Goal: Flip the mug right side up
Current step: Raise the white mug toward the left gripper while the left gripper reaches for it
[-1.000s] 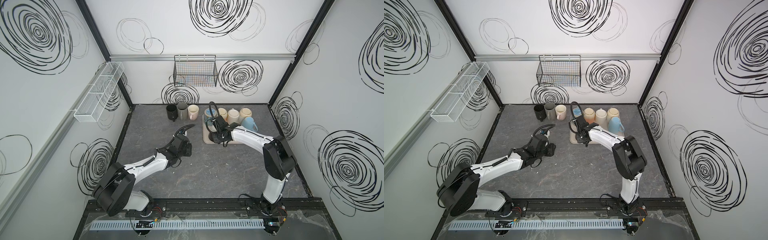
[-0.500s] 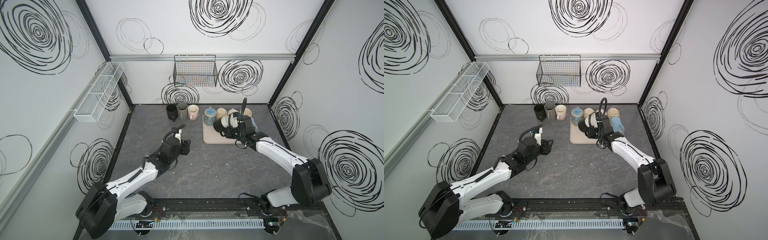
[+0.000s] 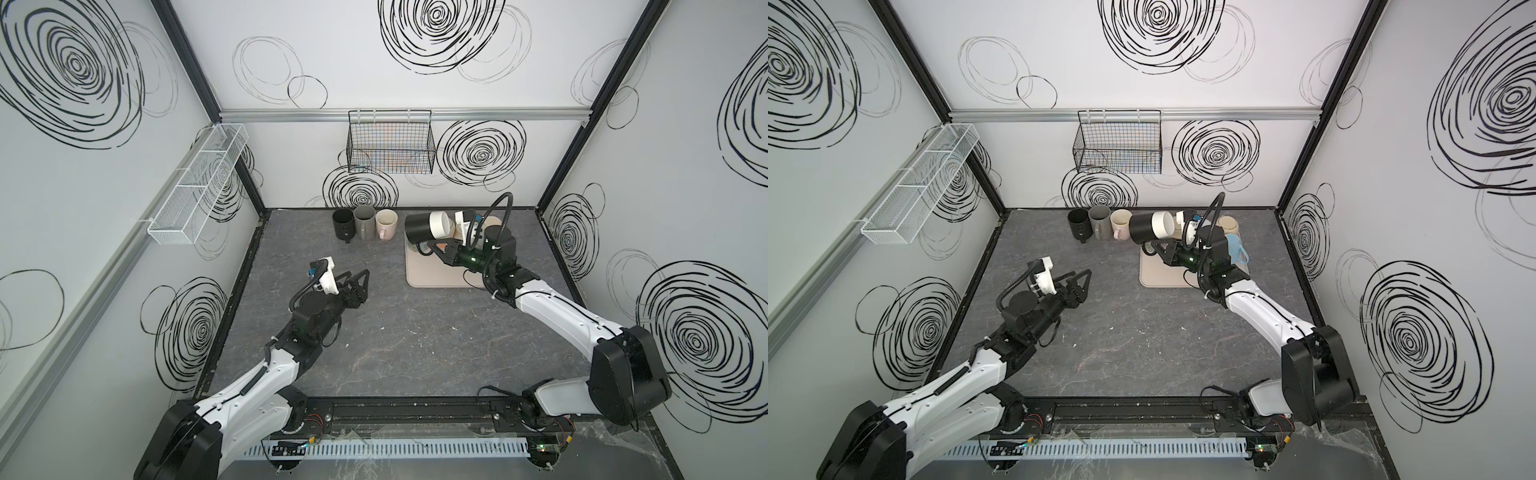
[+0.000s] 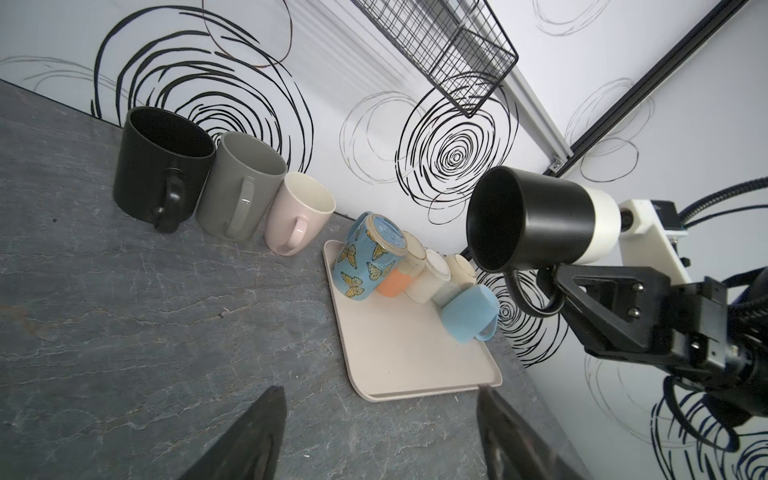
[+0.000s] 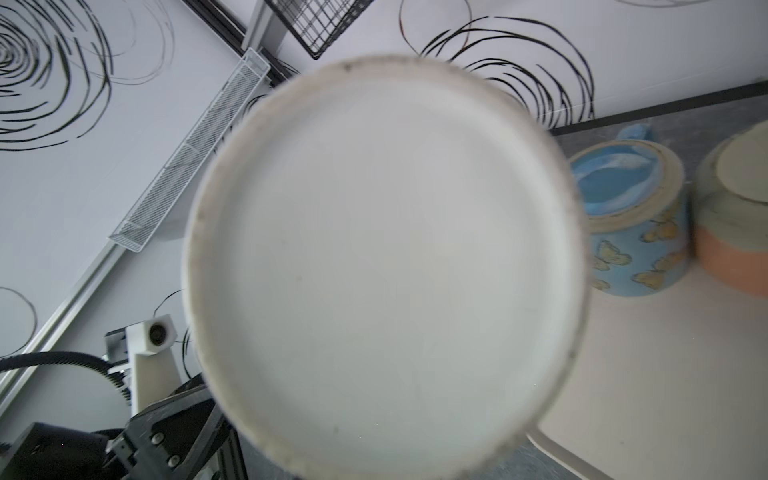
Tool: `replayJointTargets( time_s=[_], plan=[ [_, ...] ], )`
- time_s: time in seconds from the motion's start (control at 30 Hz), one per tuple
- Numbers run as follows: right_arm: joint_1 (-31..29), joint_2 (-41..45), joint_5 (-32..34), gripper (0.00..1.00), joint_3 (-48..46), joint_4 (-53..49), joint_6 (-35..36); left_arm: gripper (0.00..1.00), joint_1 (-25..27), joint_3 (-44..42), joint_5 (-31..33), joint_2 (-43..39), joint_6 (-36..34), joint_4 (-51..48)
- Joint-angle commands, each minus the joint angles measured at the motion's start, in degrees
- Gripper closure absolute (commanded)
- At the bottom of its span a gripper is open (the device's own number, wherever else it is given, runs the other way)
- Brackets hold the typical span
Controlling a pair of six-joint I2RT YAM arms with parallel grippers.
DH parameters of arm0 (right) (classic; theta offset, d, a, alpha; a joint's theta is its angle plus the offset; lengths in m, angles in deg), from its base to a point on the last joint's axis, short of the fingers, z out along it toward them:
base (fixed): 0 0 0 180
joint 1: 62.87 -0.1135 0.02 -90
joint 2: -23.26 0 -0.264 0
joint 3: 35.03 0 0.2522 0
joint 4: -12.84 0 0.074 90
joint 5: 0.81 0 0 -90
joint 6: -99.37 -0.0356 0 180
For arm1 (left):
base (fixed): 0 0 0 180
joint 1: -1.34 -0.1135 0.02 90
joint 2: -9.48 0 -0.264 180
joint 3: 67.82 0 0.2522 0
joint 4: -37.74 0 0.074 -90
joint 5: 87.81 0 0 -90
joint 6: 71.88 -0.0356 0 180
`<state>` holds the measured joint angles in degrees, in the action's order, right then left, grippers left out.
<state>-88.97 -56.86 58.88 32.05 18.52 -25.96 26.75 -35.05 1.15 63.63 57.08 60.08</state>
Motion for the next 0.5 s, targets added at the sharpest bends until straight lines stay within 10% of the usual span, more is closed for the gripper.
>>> replayJointTargets(
  time_s=[0.0, 0.47],
  plan=[
    [-2.66, -1.56, -6.78, 1.00, 3.71, 13.00, -3.26, 0.24, -1.03, -0.36, -5.61, 1.19, 4.92, 11.73],
    [-10.72, -9.22, -12.45, 1.00, 9.82, 23.60, -9.17, 0.36, -4.50, -1.78, -20.05, 20.89, 25.28, 51.93]
  ],
)
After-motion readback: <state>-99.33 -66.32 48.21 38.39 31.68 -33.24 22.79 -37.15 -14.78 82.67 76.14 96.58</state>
